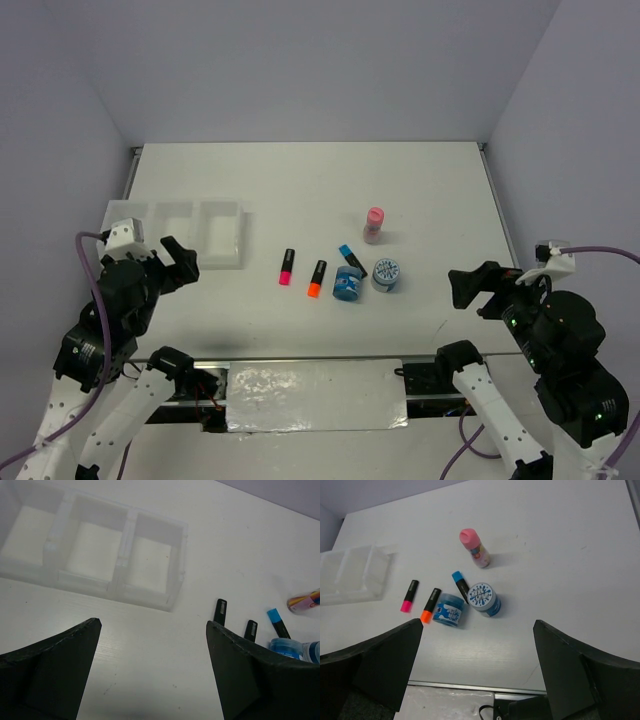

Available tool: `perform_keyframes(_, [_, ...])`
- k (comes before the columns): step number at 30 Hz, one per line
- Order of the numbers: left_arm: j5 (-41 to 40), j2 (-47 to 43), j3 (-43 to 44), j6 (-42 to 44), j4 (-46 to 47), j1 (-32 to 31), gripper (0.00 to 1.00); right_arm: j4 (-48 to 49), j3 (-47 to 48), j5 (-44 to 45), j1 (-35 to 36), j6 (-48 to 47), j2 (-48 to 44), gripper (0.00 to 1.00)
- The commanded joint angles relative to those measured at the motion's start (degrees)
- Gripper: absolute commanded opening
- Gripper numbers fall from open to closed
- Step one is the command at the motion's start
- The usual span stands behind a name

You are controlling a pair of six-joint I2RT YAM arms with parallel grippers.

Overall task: Sort the stationery into containers
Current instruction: Pick up the stationery from the center of the board.

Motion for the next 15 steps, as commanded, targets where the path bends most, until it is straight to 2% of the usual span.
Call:
perform_keyframes(1, [1.1,1.3,0.6,0.3,2.7,-0.2,0.99,2.1,-0.7,1.2,-0.2,1.3,1.9,1.00])
perform_keyframes(5, [7.9,5.8,1.5,2.7,5.9,-0.2,0.99,0.0,-1.3,4.3,-0.2,3.5,3.3,1.00])
perform_keyframes(9, [21.9,17.6,3.3,-1.9,11.6,-1.7,0.99,-1.3,-0.6,5.7,-0.2,4.2,3.2,1.00])
perform_keyframes(10, [21.4,22.4,3.6,-4.0,13.9,-6.2,0.99,-1.6,0.1,5.8,-0.2,4.0,2.8,1.00])
perform_keyframes(12, [13.0,31.4,6.0,-5.3,17.6,-14.1,0.99,-3.3,0.9,6.4,-0.2,3.8,2.1,1.00])
perform_keyframes(13, [10.5,34.8,10.3,-5.5,18.0,-22.0,0.99,-3.8,1.6,6.6,-0.2,3.3,1.9,1.00])
perform_keyframes(14, [8.8,38.8,13.1,-5.3,18.5,-25.5,0.99,-5.1,2.1,6.7,-0.2,3.1,1.7,1.00])
perform_keyframes(15, [7.9,46.8,15.8,-4.9,18.6,-28.1,0.99,-5.8,2.6,7.0,-0.2,2.9,1.6,1.00])
